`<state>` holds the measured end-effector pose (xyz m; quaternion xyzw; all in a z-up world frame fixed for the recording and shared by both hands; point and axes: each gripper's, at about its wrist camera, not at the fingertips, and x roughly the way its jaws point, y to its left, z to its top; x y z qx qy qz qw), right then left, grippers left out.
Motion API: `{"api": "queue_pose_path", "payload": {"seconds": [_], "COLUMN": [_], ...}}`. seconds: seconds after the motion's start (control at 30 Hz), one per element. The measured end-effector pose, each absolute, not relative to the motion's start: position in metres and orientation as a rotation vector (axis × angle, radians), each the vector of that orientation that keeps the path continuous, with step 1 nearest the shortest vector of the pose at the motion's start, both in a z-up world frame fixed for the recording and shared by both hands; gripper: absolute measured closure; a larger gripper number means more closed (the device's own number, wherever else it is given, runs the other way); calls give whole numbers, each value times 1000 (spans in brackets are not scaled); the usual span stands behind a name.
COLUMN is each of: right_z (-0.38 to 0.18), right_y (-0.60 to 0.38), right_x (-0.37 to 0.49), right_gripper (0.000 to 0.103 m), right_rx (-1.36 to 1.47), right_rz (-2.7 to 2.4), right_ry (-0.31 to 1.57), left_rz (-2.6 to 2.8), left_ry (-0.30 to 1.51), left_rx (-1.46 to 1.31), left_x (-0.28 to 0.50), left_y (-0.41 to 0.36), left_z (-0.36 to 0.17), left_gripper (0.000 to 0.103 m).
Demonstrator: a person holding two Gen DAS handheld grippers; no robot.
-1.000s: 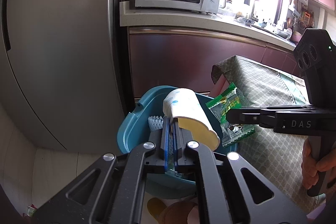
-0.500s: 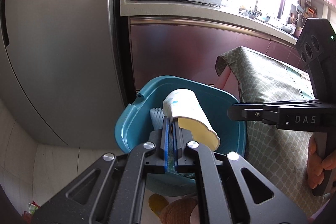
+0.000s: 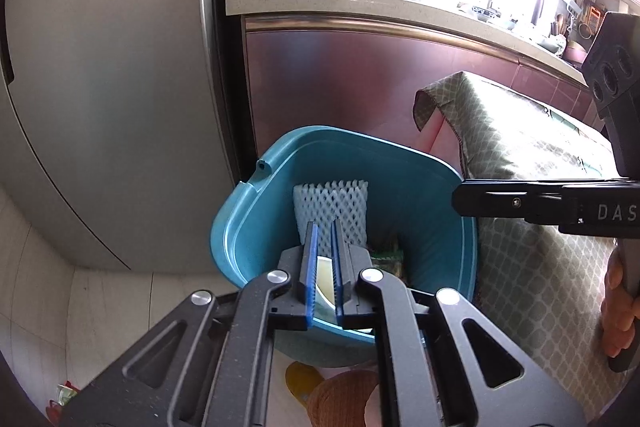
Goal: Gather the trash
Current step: 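Open both tools to drop the cup and wrapper into the bin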
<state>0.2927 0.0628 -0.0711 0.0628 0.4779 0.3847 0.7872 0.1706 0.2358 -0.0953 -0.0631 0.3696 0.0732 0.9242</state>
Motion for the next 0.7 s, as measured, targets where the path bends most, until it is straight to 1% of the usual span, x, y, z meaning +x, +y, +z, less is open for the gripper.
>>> {"api": "queue_pose_path", "payload": {"seconds": [0.07, 0.13, 0.2, 0.3, 0.37, 0.4, 0.47, 0.53, 0.63, 0.7], "right_z": [-71, -70, -69, -67, -65, -63, -59, -54, -46, -39], "right_y": [60, 58, 55, 49, 45, 42, 36, 29, 19, 10], "right_x": [291, 289, 286, 281, 276, 274, 269, 264, 255, 249], "right_gripper": [96, 94, 92, 87, 80, 80, 77, 74, 73, 72], "right_rx": [138, 141, 145, 145, 144, 145, 147, 149, 159, 165], "right_rz": [830, 830, 830, 828, 825, 823, 823, 820, 817, 817], "right_ry": [1029, 1028, 1023, 1013, 1004, 999, 985, 967, 940, 919], "left_rz": [150, 147, 139, 132, 128, 126, 124, 115, 107, 91], "left_ry": [753, 743, 733, 716, 705, 699, 686, 673, 656, 643], "left_rx": [-129, -128, -129, -128, -129, -130, -131, -131, -128, -126], "left_x": [168, 167, 165, 161, 157, 155, 151, 148, 143, 138], "left_y": [234, 232, 229, 225, 222, 220, 217, 214, 209, 204], "left_z": [-94, -91, -87, -81, -77, -74, -69, -64, -57, -52], "left_gripper": [89, 83, 80, 74, 68, 66, 57, 54, 46, 45]}}
